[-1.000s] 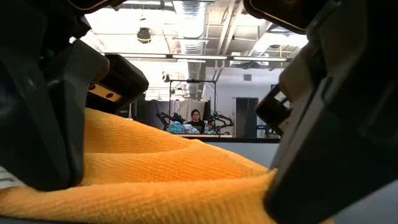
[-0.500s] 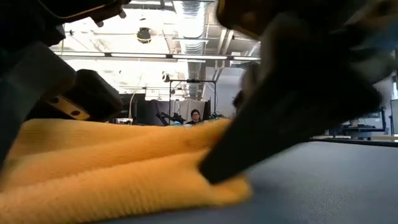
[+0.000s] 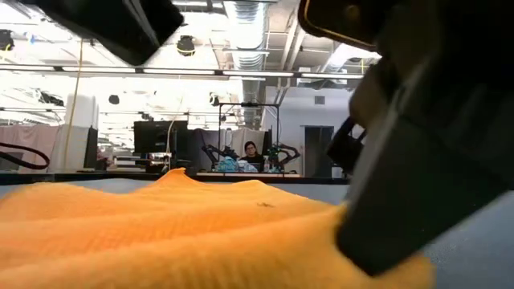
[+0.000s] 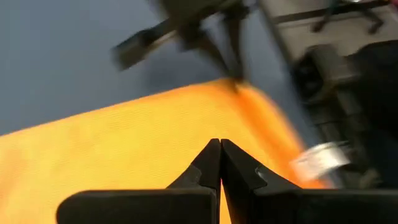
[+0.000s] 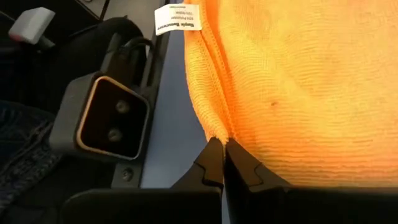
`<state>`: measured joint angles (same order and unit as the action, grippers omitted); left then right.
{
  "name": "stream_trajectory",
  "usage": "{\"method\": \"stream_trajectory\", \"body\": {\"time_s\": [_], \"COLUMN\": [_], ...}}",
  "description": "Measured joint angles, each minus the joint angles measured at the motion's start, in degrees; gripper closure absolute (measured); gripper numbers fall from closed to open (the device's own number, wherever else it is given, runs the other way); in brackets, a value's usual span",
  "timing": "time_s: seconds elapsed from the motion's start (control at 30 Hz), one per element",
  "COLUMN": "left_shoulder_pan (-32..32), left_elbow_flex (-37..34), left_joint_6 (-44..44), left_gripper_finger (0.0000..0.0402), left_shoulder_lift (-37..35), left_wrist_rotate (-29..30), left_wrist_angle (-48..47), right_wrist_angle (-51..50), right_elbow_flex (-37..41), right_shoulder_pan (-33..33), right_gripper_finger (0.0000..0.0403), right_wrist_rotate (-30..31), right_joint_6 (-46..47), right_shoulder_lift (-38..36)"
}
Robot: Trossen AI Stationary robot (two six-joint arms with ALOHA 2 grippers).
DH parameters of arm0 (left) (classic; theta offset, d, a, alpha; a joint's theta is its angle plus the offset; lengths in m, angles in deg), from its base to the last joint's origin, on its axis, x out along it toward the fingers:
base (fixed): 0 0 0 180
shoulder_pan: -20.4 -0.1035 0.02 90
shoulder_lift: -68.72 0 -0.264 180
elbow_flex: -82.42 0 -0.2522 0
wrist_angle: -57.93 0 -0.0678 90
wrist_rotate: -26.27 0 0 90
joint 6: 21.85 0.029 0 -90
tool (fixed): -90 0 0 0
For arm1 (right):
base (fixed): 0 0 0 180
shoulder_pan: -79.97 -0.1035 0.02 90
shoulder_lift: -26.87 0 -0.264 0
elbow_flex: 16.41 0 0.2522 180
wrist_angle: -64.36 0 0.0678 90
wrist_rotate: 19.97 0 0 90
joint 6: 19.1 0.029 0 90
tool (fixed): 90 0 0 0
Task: Roll towel
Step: Roll the orange microfiber towel
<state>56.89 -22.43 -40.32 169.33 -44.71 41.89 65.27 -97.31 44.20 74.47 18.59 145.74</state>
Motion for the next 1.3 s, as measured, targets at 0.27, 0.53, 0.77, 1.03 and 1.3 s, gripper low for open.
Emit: {"method": "stream_trajectory", "body": {"time_s": [0.27,0.53,0.77,1.03,1.3], "left_shoulder_pan": [-12.6,-18.5,-20.6,-21.4,-20.2], "left_elbow_flex": [-2.8,-2.8,-2.8,-2.8,-3.0], "left_joint_6": [1.5,1.3,3.0,3.3,3.8], "left_gripper_finger": [0.0401,0.0401,0.0401,0.0401,0.0401], "left_shoulder_lift": [4.1,5.1,5.1,4.5,-0.6], "left_wrist_rotate": [-1.6,-2.9,-2.5,-0.8,3.9], "left_wrist_angle": [-2.9,-12.6,-14.6,-19.1,-22.4], "right_wrist_angle": [-0.1,-0.6,-0.9,-0.9,-0.8], "right_elbow_flex": [-0.1,-0.1,-0.1,-0.1,-0.1], "right_shoulder_pan": [0.7,0.9,2.1,5.1,5.2], "right_gripper_finger": [0.0385,0.0385,0.0385,0.0385,0.0385], "right_wrist_rotate": [0.2,0.2,0.2,-1.9,-2.2], "right_joint_6": [0.0,4.8,5.6,8.3,12.3], "right_shoulder_lift": [0.0,0.0,-0.1,-0.1,-0.1]}}
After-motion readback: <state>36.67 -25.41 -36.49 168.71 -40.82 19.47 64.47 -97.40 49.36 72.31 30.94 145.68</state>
